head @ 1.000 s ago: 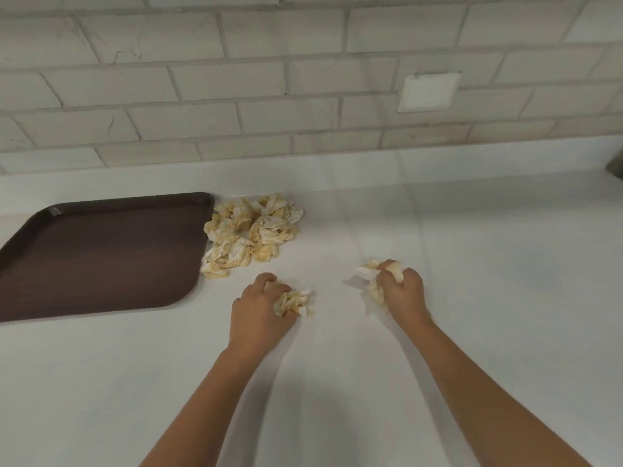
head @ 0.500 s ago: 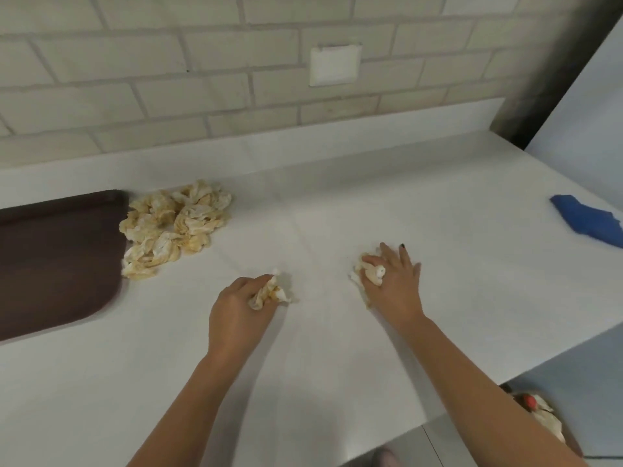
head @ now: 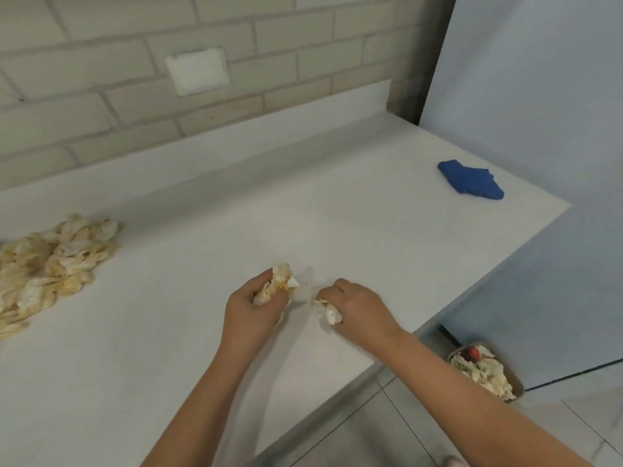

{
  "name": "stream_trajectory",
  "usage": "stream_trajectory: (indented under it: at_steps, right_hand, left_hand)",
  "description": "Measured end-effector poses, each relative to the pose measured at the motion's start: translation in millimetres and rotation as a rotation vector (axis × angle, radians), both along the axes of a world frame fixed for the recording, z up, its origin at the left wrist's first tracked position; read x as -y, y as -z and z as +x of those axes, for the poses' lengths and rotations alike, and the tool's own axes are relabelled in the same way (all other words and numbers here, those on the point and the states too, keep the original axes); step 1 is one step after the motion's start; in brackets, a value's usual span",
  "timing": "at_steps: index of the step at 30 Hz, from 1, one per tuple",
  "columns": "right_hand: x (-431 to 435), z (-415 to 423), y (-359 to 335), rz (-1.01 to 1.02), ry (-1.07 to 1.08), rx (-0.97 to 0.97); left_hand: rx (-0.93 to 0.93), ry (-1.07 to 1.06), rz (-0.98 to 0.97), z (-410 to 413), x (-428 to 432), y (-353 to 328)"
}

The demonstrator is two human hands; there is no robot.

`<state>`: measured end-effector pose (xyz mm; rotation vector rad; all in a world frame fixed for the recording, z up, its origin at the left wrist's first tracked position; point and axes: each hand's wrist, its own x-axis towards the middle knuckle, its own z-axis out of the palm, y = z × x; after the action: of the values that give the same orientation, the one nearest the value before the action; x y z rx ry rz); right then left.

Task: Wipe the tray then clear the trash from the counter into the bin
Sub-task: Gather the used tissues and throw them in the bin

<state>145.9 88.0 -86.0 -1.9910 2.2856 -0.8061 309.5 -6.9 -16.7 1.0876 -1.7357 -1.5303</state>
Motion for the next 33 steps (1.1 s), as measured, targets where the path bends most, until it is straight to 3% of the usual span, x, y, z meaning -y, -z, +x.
stream_trajectory:
  at_steps: [5,7,11,14,17,23,26,29,33]
  right_hand:
    - [-106.5,-105.1,-31.7,-0.185,0.378,0.69]
    - [-154.1,-151.1,-36.4,-0.251,0.483,0.844]
    - [-236.8,-234.9,-1.9,-0.258,0.658,1.023]
    - [-282.2,-278.3,40.5,-0.212,0.84,1.062]
    - [-311.5,-311.0,99.9,-0.124,0.985,1.054]
    - [-338.8,-371.1,267.6,-0.094,1.192,1.228]
    - [-342.0,-392.0,365.9,-0.12,1.265,1.373]
    - [-346.1,-404.5,456.0,-0.082,1.283,1.403]
    - [-353.2,-403.5,534.0,0.008,1.192,1.173]
  left_hand:
    - [-0.105,0.141,0.083,-115.5,-93.3,-2.1]
    - [-0.135,0.194,0.118,-169.8,-135.8,3.0]
    - [-0.107,0.3,0.239,-272.4,-213.7,33.1]
    - [0.012,0.325,0.371,-331.5,-252.9,81.4]
    - [0.142,0.315,0.473,-375.1,-272.5,149.3]
    - [0.289,0.258,0.589,-448.4,-294.4,311.3]
    - [0.334,0.368,0.485,-480.7,-308.8,409.7]
    - [0.367,0.554,0.253,-502.0,-324.0,510.0]
    - [0.402,0.744,-0.11,-510.7,-343.5,604.2]
